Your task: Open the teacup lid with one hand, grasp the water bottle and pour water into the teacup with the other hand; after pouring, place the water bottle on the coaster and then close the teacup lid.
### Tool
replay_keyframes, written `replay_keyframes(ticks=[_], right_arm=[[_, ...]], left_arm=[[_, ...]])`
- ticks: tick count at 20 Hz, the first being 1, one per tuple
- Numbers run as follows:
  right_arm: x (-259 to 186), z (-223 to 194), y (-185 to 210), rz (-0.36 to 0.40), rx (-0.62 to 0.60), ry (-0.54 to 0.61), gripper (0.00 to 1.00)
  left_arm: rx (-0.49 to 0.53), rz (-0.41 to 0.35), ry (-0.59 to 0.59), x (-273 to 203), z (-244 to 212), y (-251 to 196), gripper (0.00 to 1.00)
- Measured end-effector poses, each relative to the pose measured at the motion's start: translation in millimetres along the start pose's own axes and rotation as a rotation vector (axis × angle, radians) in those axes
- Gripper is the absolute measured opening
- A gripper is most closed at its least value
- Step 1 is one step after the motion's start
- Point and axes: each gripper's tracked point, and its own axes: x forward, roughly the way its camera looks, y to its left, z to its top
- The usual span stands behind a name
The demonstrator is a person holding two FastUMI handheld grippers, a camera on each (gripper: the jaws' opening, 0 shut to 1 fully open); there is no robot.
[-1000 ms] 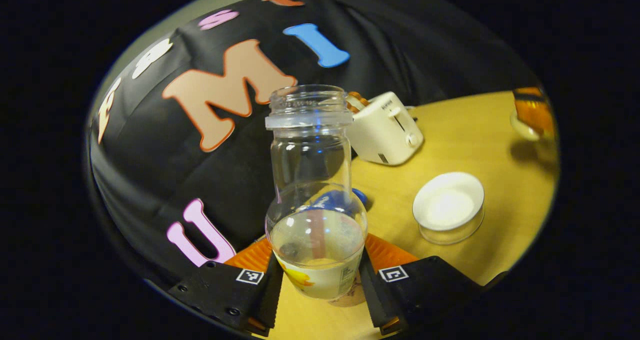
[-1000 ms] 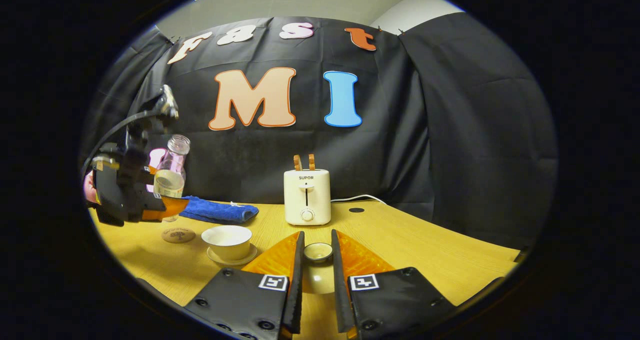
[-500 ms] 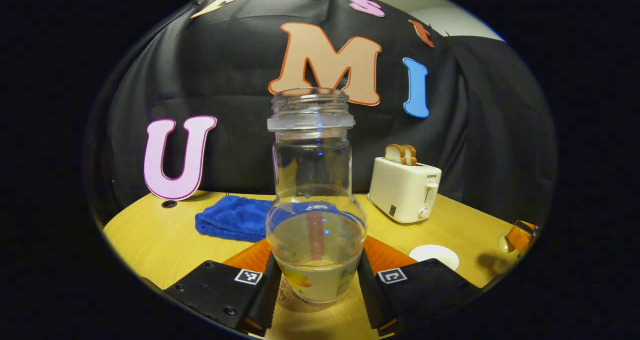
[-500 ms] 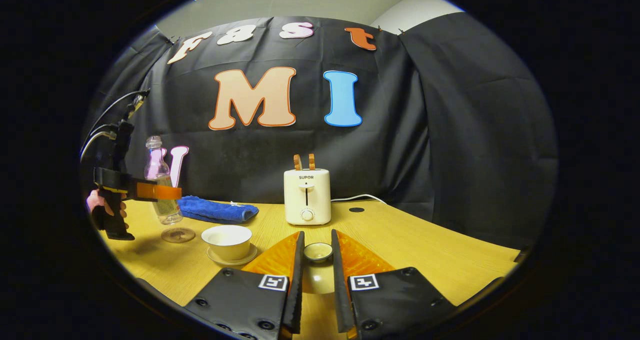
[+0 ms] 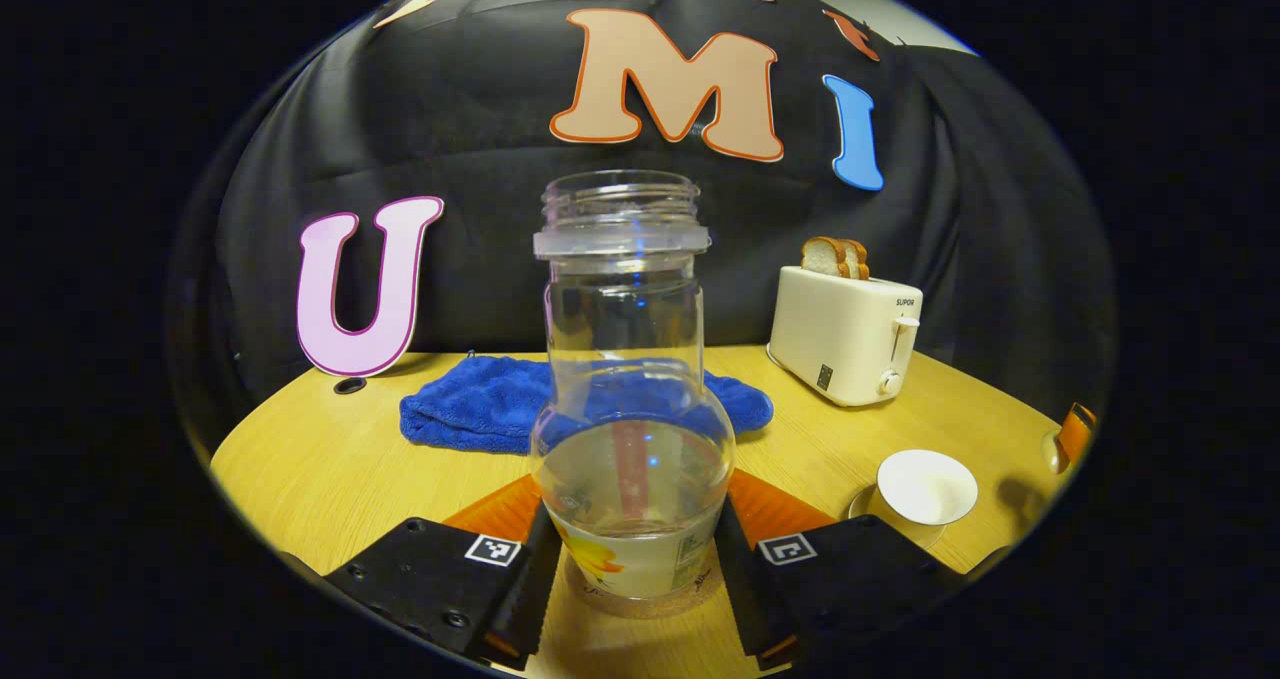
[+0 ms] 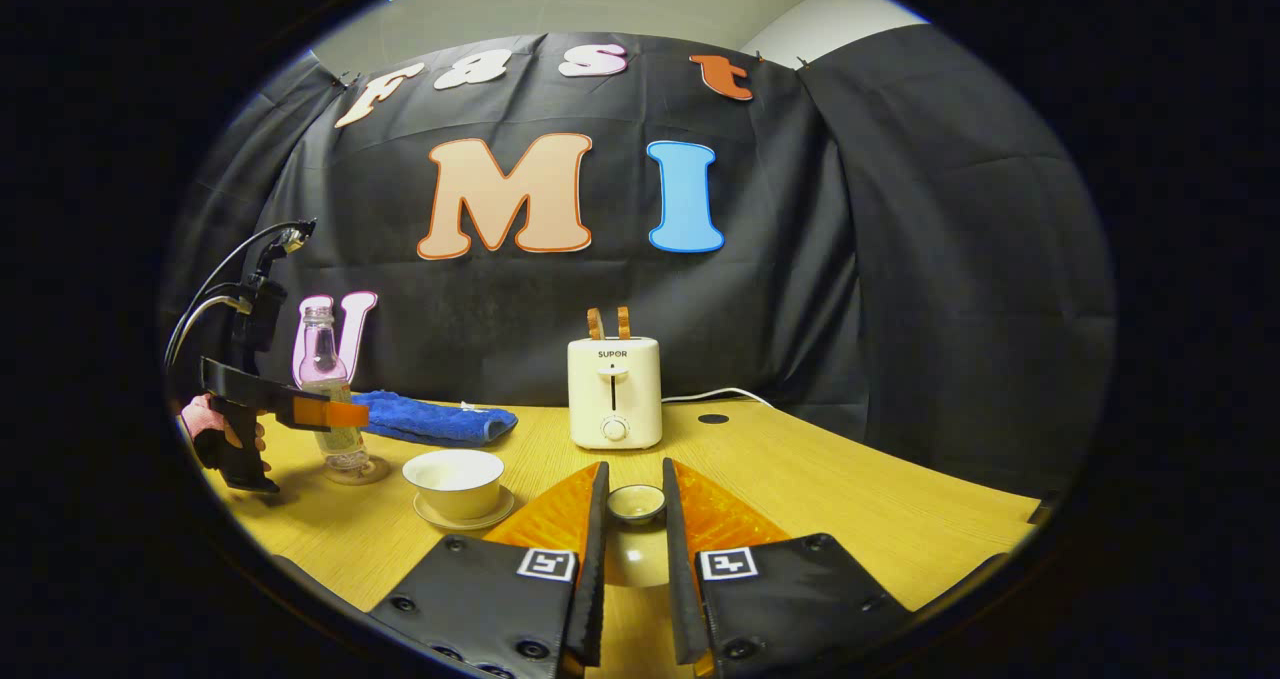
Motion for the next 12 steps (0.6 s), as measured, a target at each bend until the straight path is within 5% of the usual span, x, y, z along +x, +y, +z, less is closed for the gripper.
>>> replay_keyframes(ticks=[12], right_arm=[[-0.1, -0.4, -0.2, 0.000, 0.000, 0.000, 0.29]], left_arm=[[0.008, -0.022, 0.035, 1.9, -8.7, -5.4, 0.77]])
